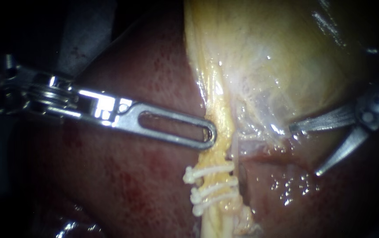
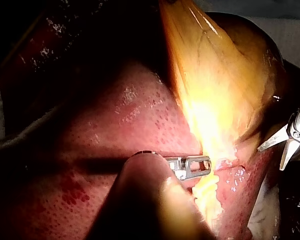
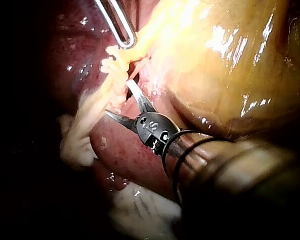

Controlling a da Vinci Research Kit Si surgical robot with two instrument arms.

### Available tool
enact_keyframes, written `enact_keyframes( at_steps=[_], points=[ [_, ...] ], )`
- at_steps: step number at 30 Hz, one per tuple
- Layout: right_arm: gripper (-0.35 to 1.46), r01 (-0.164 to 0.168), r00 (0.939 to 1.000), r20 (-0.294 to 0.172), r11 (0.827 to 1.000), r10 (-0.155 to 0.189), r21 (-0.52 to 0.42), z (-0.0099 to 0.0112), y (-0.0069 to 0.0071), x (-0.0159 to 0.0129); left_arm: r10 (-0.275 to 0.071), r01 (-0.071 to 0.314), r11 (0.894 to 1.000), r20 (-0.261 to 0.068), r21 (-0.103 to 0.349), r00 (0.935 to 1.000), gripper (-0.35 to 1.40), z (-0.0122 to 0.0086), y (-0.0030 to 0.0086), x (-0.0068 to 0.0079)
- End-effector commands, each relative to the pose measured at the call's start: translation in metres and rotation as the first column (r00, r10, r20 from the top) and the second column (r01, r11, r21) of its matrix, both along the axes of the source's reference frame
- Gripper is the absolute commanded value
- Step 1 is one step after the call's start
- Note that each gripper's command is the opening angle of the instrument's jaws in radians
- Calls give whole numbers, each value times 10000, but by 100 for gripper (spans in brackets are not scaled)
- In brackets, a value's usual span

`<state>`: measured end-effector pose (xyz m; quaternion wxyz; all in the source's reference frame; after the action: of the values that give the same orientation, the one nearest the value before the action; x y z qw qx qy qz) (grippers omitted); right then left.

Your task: Go to the cutting position left tube

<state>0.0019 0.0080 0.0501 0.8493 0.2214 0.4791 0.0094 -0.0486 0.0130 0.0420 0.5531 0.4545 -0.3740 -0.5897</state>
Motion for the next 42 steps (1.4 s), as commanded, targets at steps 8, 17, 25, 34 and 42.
enact_keyframes(
  at_steps=[8, 17, 25, 34, 42],
  points=[
    [145, -1, 10000, 2, 10000, 1, -2, 0, 0, 0, 6, -6, 10000, 1, 1, 10000, -35, -1, 0, 1],
    [145, -3, 10000, 4, 10000, 3, -10, 0, -1, 1, 68, -69, 10000, 66, 48, 10000, -35, -10, 2, 15],
    [145, -5, 10000, 6, 10000, 5, -16, 1, -2, 1, -62, 61, 10000, 124, 65, 9999, -35, -23, 8, 33],
    [143, -7, 10000, 7, 10000, 7, -23, 1, -3, 1, -175, 173, 9998, 158, 103, 9997, -35, -36, 14, 45],
    [142, -11, 10000, 10, 10000, 11, -32, 1, -6, 2, -197, 195, 9997, 184, 111, 9996, -35, -39, 13, 45]
  ],
)
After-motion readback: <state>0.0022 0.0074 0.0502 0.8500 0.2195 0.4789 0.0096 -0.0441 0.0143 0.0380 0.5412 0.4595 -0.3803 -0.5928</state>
